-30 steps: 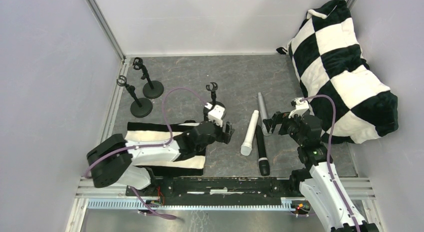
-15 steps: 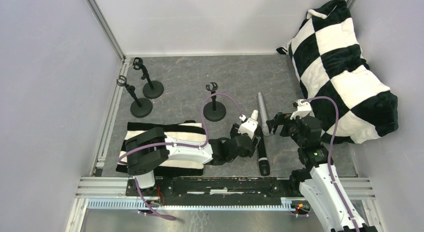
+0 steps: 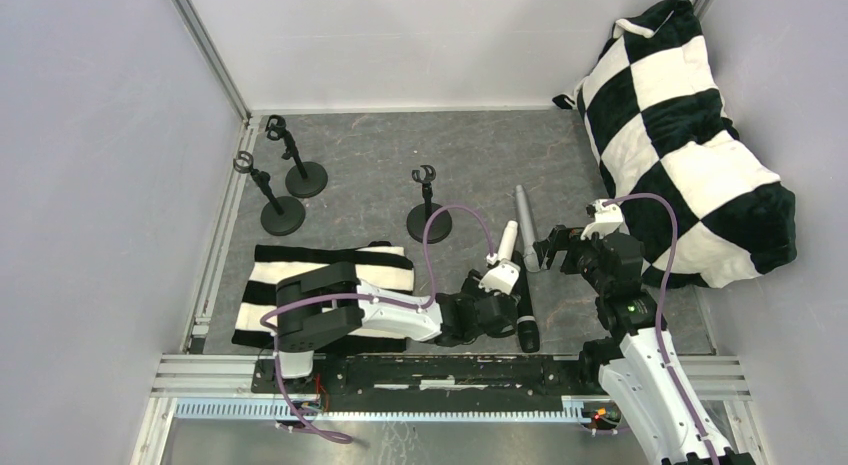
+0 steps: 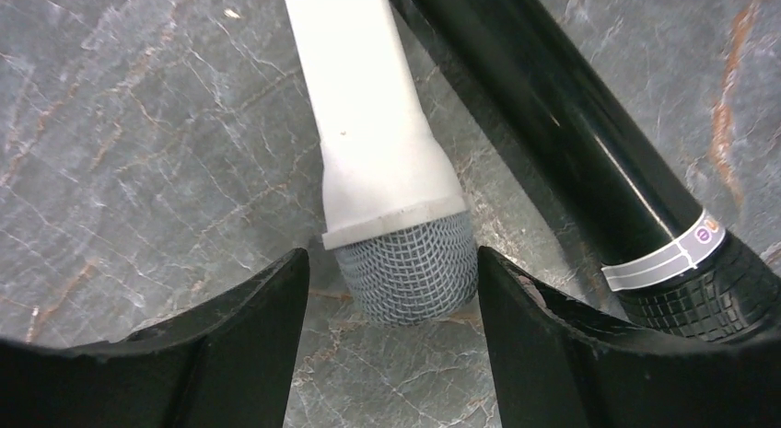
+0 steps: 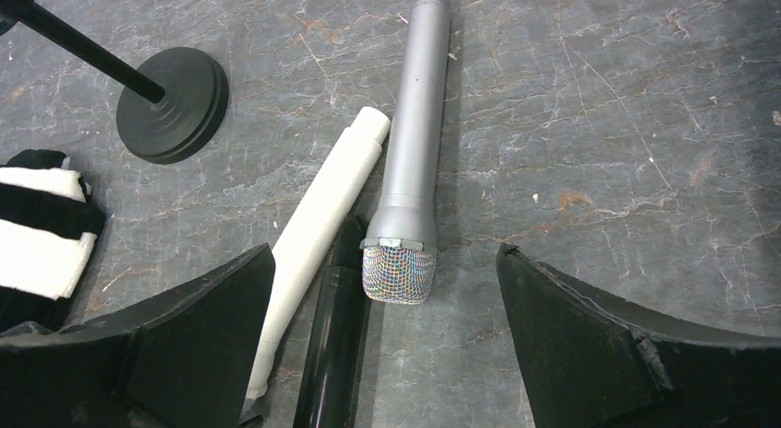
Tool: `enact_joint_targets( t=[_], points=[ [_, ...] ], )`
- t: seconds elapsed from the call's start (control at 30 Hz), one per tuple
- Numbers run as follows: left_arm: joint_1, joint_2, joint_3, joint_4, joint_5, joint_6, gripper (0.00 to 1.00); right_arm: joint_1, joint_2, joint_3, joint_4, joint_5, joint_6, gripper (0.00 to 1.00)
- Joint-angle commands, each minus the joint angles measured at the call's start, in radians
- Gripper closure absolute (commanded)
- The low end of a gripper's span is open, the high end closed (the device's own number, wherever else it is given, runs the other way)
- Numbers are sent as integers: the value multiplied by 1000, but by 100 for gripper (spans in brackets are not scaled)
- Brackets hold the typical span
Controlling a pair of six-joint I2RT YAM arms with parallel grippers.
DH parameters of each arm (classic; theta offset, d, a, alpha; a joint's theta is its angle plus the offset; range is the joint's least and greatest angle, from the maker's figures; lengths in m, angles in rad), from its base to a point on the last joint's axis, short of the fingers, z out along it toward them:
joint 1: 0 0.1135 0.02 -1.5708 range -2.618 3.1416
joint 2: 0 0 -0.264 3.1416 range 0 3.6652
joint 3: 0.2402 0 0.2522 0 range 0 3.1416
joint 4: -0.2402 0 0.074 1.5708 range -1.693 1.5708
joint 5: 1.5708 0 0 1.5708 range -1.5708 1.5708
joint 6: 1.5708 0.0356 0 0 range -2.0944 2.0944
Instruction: Attach the microphones to the stand
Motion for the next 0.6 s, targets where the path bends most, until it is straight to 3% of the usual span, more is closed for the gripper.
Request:
enact_joint_targets(
  t=[0.0, 0.4, 0.57],
  points=[
    [-17, 35, 41, -3, -39, -67, 29, -2, 2, 13, 31, 14, -13, 2],
    [-16, 14, 44, 16, -55, 1, 52, -1, -10, -7, 61, -10, -27, 2],
    [-15, -78, 30, -35, -52, 66, 57, -2, -62, -39, 197, -178, -69, 3]
  ],
)
